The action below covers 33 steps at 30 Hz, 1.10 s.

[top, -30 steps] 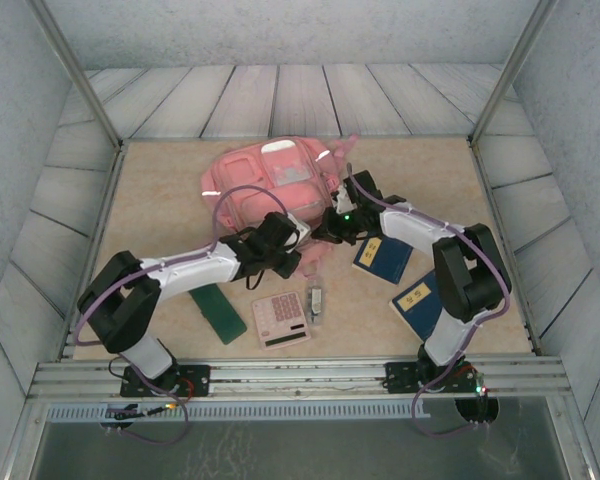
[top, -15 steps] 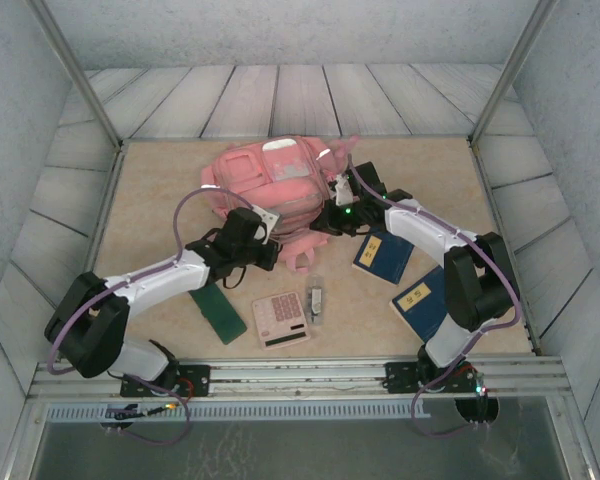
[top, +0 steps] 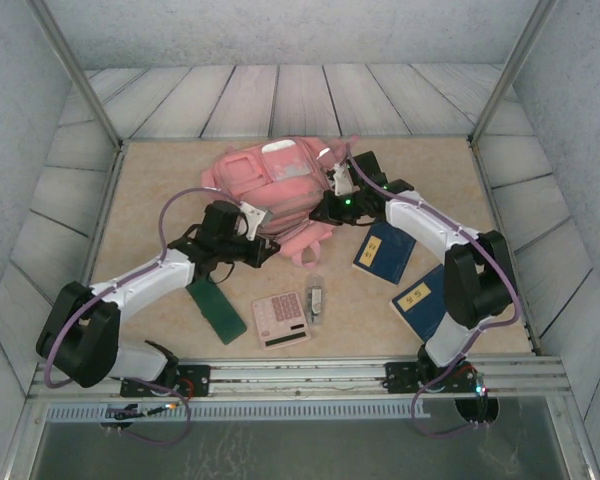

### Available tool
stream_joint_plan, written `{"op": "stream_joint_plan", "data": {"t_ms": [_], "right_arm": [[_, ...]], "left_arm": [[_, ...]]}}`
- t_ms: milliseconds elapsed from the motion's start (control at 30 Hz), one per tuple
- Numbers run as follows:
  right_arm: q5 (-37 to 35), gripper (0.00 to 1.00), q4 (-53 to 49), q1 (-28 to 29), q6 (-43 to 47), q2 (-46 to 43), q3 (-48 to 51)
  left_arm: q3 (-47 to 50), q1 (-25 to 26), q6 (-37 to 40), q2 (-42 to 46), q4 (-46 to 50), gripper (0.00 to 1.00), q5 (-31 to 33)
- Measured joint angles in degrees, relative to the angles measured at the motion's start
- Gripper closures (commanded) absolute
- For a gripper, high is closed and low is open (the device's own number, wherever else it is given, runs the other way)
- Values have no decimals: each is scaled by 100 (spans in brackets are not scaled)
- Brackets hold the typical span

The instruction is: Pack the student bag

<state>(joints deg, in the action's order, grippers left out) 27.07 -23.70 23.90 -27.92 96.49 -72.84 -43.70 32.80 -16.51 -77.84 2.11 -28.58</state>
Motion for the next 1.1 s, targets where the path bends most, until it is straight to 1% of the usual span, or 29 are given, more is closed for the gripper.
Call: {"op": "stream_joint_plan", "data": {"t_ms": [67, 200, 433, 567, 767, 900, 967, 1100], "right_arm": [[-96, 100, 2, -7, 61, 39, 0], [-417, 100, 0, -232, 181, 85, 0], [-629, 100, -146, -581, 439, 103, -184], [-632, 100, -310, -809, 619, 299, -542], [-706, 100, -389, -892, 776, 654, -887], [-758, 100, -492, -909, 789, 986, -1169], [-756, 98, -640, -927, 820, 1141, -1355], [-765, 86, -964, -994, 944, 1241, -1587]], "left_arm": [[2, -96, -2, 31, 120, 100, -37], [52, -372, -9, 111, 361, 100, -179], [50, -549, -48, 68, 662, 100, -107], [50, -645, -195, -17, 704, 100, 197], [50, -732, -468, -243, 820, 100, 997], [50, -723, -439, -369, 824, 100, 1012], [50, -654, -382, -378, 820, 100, 966], [48, -433, -249, -378, 767, 100, 761]]}}
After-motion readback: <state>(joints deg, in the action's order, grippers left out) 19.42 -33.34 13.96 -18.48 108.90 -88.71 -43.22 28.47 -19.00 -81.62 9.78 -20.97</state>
